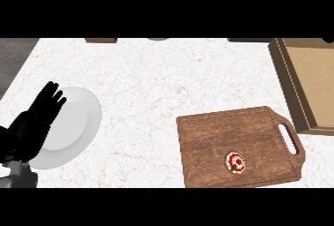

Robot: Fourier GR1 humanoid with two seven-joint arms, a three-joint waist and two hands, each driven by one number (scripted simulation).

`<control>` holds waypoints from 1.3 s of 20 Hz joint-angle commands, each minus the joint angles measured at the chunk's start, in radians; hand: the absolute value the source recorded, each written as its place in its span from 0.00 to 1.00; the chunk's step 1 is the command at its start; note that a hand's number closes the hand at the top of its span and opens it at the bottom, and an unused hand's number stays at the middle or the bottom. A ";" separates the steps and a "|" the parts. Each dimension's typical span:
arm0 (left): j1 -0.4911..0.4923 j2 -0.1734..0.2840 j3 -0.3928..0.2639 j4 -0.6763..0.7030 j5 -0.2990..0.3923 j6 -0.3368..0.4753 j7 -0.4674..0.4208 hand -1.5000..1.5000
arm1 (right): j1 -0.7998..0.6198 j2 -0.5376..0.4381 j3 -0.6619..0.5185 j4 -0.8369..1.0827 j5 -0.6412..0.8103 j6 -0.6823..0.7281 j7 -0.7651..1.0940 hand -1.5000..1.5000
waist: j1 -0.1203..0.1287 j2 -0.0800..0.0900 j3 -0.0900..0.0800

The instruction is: Pick the bell pepper from the cutting board and place it in the cardboard box

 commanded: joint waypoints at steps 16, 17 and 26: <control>-0.009 0.015 0.015 0.006 0.012 -0.020 0.016 0.50 | 0.166 -0.008 -0.194 0.127 -0.242 -0.087 -0.219 0.00 | 0.012 0.005 0.002; 0.040 -0.019 -0.011 -0.030 0.001 -0.020 -0.019 0.50 | 0.159 -0.002 -0.194 0.119 -0.241 -0.121 -0.212 0.00 | 0.022 0.006 0.002; 0.011 -0.020 -0.007 -0.008 -0.018 0.015 0.015 0.50 | 0.165 0.040 -0.401 -0.079 -0.513 -0.392 -0.401 0.00 | -0.026 -0.012 0.001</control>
